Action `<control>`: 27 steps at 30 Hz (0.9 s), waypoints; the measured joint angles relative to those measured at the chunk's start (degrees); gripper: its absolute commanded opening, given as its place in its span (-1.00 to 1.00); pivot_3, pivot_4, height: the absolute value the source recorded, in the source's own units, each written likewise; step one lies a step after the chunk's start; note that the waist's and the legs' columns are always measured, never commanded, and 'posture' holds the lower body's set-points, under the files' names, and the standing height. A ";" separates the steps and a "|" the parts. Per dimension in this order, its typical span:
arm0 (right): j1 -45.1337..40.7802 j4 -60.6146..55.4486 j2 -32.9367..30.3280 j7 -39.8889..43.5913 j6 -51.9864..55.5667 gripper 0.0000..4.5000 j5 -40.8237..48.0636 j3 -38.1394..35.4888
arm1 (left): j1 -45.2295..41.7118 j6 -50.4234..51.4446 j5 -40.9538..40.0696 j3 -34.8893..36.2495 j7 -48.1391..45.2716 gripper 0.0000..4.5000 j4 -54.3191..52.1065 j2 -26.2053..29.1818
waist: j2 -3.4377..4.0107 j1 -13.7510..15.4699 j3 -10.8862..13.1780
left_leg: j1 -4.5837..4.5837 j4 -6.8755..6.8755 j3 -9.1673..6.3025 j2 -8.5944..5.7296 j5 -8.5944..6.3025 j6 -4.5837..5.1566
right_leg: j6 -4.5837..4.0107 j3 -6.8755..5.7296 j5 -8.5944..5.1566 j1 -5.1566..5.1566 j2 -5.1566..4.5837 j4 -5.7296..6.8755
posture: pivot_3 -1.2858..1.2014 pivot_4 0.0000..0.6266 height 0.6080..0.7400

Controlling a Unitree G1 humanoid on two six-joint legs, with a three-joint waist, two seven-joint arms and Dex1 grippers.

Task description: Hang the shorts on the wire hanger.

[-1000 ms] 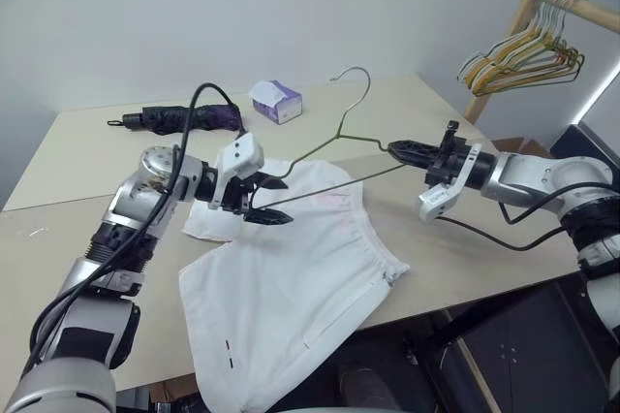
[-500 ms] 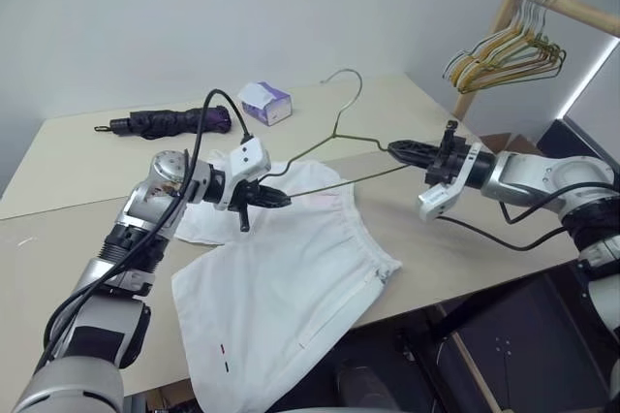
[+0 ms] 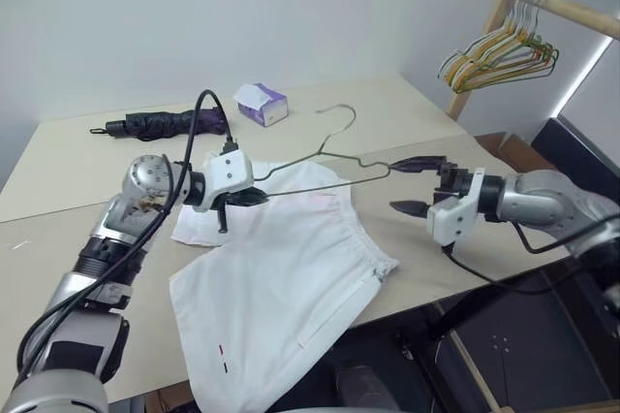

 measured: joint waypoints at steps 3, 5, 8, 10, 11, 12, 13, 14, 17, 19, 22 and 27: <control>1.44 -8.62 -0.62 16.20 18.82 0.98 17.85 -3.01 | 1.39 -7.90 1.85 0.01 -0.46 -1.00 -0.22 1.95 | 0.02 0.35 -0.01 | 0.06 0.01 0.00 0.02 0.00 0.00 | 0.01 -0.01 0.06 0.05 -0.05 0.00 | -0.03 -1.00 1.00; 0.64 -10.87 -0.73 21.15 26.76 0.98 20.66 -5.21 | 2.41 -9.17 1.23 0.34 -1.66 -1.00 -1.25 2.41 | 0.02 0.93 -0.02 | 0.09 0.01 0.01 0.05 0.00 0.00 | 0.01 -0.03 0.05 0.07 -0.06 -0.02 | -0.02 -1.00 1.00; -1.41 -11.40 1.41 23.50 36.56 0.98 19.21 -6.44 | 4.53 -8.81 -1.29 1.00 -3.85 -1.00 -4.67 2.64 | 0.03 1.91 -0.02 | -0.10 0.00 0.06 0.07 0.00 0.00 | -0.06 -0.04 0.08 -0.23 -0.07 0.00 | -0.01 -1.00 1.00; -2.34 -11.44 4.23 24.60 41.14 0.98 17.11 -6.47 | 5.07 -7.66 -2.83 1.17 -4.67 -1.00 -7.16 2.54 | 0.03 2.65 -0.02 | -0.16 0.00 0.07 0.06 0.00 0.00 | -0.10 -0.06 0.06 -0.31 -0.02 0.03 | -0.01 -1.00 1.00; -2.98 -11.43 5.51 25.60 42.75 0.98 15.57 -6.23 | 5.08 -7.32 -3.02 1.29 -4.83 -1.00 -7.98 2.55 | 0.04 3.11 -0.02 | -0.18 0.00 0.10 0.05 0.00 0.00 | -0.11 -0.06 0.06 -0.38 0.00 0.05 | 0.00 -1.00 1.00; -3.53 -11.44 6.51 26.67 43.98 0.98 14.29 -6.00 | 5.09 -6.97 -3.05 1.38 -4.86 -1.00 -8.54 2.55 | 0.06 3.60 -0.01 | -0.20 -0.01 0.11 0.03 0.00 0.00 | -0.12 -0.09 0.04 -0.39 0.03 0.08 | 0.00 -1.00 1.00; -3.91 -11.46 7.27 27.58 44.83 0.98 12.71 -5.85 | 5.11 -6.77 -3.06 1.42 -4.87 -1.00 -8.87 2.56 | 0.06 4.06 -0.01 | -0.21 0.00 0.14 0.03 0.00 0.00 | -0.13 -0.12 0.03 -0.41 0.05 0.08 | 0.00 -1.00 1.00; -4.48 -11.42 7.91 28.68 45.82 0.91 10.77 -5.46 | 5.15 -6.67 -3.04 1.48 -4.86 -1.00 -8.90 2.57 | 0.06 4.70 -0.01 | -0.23 0.00 0.24 0.01 0.00 0.00 | -0.11 -0.14 0.01 -0.44 0.06 0.08 | 0.00 -1.00 1.00; -5.71 -11.18 10.27 30.66 48.52 0.58 6.72 -4.61 | 5.27 -6.57 -3.01 1.61 -4.81 -1.00 -9.06 2.57 | 0.06 5.52 -0.01 | -0.30 0.01 0.61 0.00 0.00 0.00 | -0.06 -0.16 -0.01 -0.50 0.06 0.07 | 0.01 -1.00 1.00; -5.72 -11.20 11.10 32.52 49.21 0.28 5.61 -4.41 | 5.27 -6.58 -2.99 1.62 -4.81 -1.00 -9.36 2.55 | 0.06 6.47 -0.01 | -0.40 0.02 0.69 -0.04 0.00 0.00 | -0.07 -0.15 -0.01 -0.61 0.06 0.07 | 0.01 -1.00 1.00; -5.72 -11.80 12.01 33.92 50.84 -0.19 4.77 -4.58 | 5.27 -6.58 -2.94 1.70 -4.80 -1.00 -9.36 2.55 | 0.07 7.25 -0.02 | -0.79 0.21 0.71 -0.05 0.00 0.00 | -0.11 -0.18 0.02 -1.00 0.08 0.21 | 0.00 -1.00 1.00; -5.19 -12.79 12.44 34.53 51.52 -0.99 3.94 -5.99 | 5.32 -6.60 -2.86 1.77 -4.68 -1.00 -9.36 2.31 | 0.07 7.96 -0.02 | -1.16 0.43 0.73 -0.05 -0.01 0.01 | -0.14 -0.19 0.04 -1.28 0.11 0.31 | 0.00 -1.00 1.00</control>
